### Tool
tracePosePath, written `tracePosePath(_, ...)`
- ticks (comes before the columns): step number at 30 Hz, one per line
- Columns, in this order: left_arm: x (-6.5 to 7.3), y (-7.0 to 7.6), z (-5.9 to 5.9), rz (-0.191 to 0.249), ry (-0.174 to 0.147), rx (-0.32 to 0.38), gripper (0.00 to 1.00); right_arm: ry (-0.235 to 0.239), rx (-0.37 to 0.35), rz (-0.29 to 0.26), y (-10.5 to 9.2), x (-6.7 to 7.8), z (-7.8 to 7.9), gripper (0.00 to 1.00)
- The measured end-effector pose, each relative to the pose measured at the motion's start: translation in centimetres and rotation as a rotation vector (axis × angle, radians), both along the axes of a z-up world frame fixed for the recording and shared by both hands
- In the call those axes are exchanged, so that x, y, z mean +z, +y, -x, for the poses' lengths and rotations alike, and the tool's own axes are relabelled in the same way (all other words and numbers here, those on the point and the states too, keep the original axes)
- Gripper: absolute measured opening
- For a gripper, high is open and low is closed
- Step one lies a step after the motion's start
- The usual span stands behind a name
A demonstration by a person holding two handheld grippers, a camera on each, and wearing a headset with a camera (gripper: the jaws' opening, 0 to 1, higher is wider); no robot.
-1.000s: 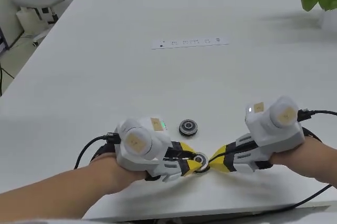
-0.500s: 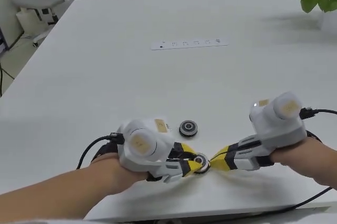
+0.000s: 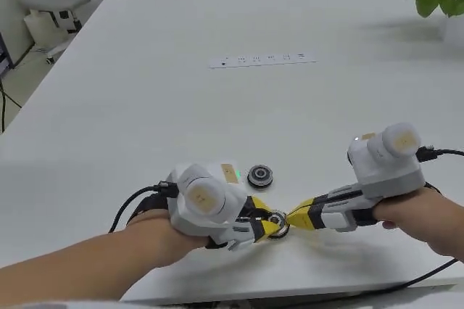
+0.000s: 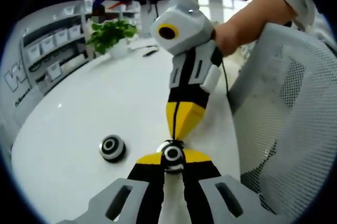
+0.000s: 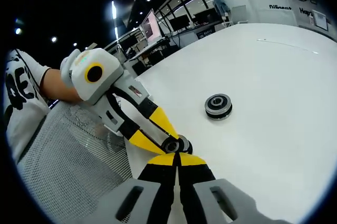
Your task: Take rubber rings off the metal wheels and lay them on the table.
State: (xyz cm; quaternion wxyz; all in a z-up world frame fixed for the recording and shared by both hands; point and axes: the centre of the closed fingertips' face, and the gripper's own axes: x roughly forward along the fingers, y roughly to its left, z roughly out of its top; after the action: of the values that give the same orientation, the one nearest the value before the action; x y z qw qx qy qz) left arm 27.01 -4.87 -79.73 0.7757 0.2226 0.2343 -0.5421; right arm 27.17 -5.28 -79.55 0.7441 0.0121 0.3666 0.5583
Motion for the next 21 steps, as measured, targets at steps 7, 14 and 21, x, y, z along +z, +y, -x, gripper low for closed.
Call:
tracePosePath(7,0.0,0.0,0.0,-0.007,-0.004,-0.001,0.12,0.014,0.004,-0.021,0.3,0.3,0.2,0.0)
tracePosePath(14,0.0,-0.1,0.1,-0.007,-0.004,-0.003,0.12,0.015,0.024,-0.052,0.8,0.8,0.6,0.0)
tracePosePath(21,0.1,0.0,0.1,-0.004,0.001,0.001,0.12,0.037,0.051,-0.091,1.2,1.4,1.3,0.0)
